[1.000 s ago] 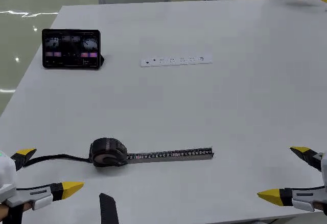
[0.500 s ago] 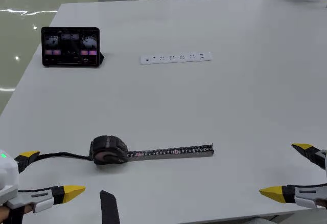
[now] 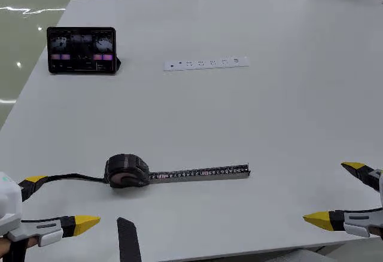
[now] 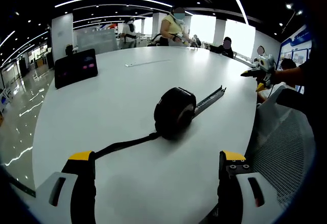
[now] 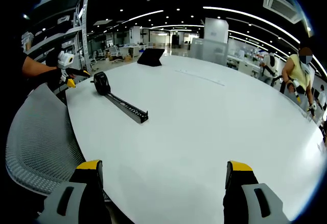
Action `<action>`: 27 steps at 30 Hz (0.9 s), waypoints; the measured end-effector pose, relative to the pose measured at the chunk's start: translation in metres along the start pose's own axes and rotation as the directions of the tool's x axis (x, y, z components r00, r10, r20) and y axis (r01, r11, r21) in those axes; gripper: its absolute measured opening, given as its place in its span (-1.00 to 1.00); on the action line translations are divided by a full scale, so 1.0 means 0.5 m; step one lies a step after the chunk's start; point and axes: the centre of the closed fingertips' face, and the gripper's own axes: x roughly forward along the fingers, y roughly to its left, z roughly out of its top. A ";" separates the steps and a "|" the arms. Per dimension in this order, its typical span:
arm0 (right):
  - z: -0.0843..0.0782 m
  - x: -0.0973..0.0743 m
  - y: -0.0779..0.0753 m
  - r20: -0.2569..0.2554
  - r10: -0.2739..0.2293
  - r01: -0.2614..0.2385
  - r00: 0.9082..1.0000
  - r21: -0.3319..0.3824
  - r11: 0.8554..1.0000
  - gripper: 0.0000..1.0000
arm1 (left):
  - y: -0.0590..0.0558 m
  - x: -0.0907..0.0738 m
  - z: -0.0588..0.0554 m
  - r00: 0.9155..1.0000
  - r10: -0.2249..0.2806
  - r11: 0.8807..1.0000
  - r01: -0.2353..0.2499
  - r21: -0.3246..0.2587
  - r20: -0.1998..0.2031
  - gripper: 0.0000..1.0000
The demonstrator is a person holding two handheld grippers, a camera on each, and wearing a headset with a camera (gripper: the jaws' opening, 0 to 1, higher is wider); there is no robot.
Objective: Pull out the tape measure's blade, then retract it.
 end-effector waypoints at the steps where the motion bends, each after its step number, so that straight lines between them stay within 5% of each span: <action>1: 0.000 0.000 0.000 0.000 0.000 0.000 1.000 0.003 1.000 0.98 | -0.001 0.000 0.000 1.000 -0.001 1.000 0.001 -0.002 0.000 0.98; 3: -0.002 0.000 0.001 -0.001 0.004 -0.004 1.000 0.010 1.000 0.98 | -0.005 -0.001 0.010 1.000 -0.009 1.000 0.010 -0.024 0.030 0.98; 14: 0.008 0.009 0.013 -0.008 0.025 -0.025 1.000 0.001 1.000 0.98 | -0.019 0.005 0.019 1.000 -0.015 1.000 0.015 0.003 0.018 0.98; 17: 0.010 0.014 0.015 -0.017 0.031 -0.031 0.999 -0.005 0.999 0.98 | -0.027 0.009 0.027 0.999 -0.031 0.999 0.032 -0.041 0.034 0.98; 27: 0.024 0.031 0.028 -0.050 0.058 -0.060 0.997 -0.036 0.998 0.98 | -0.045 0.040 0.053 0.999 -0.017 0.999 0.018 -0.038 0.035 0.98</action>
